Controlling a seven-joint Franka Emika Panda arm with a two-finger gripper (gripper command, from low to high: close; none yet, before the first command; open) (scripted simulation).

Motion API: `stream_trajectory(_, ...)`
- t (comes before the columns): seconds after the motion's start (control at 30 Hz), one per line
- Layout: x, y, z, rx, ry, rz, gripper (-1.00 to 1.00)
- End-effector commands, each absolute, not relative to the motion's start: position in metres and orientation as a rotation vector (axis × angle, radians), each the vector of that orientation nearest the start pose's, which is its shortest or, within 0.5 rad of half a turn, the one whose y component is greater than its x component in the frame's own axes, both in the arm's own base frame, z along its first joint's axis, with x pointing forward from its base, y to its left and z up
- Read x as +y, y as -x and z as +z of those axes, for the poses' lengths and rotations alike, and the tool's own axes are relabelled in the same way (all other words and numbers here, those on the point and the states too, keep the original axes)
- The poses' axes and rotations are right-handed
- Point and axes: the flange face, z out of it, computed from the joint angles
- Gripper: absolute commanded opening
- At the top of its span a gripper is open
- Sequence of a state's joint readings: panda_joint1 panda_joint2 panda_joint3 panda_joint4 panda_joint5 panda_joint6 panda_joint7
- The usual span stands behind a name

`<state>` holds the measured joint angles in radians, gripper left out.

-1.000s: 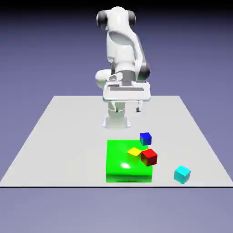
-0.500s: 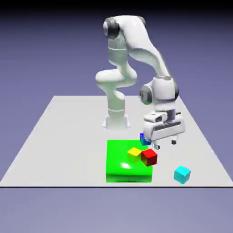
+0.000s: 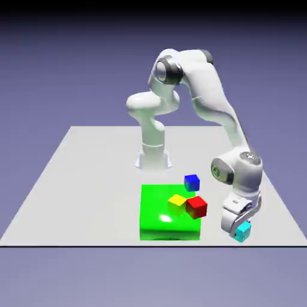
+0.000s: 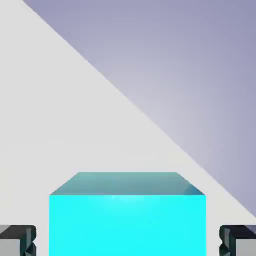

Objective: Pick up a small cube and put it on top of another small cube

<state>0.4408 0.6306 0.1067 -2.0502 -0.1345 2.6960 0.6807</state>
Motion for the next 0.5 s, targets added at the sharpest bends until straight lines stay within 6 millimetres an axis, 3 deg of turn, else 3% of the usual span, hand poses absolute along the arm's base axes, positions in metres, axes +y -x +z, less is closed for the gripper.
stream_trajectory(0.0, 0.311, -0.500, 0.145, 0.053, 3.125, -0.025, -1.00)
stream_trajectory(0.13, 0.303, -0.500, 0.206, 0.064, 3.127, -0.026, -1.00)
stream_trajectory(0.3, 0.240, -0.508, 0.268, 0.171, 3.130, -0.031, -1.00)
stream_trajectory(0.47, 0.177, -0.500, 0.323, 0.278, 3.120, -0.029, -1.00)
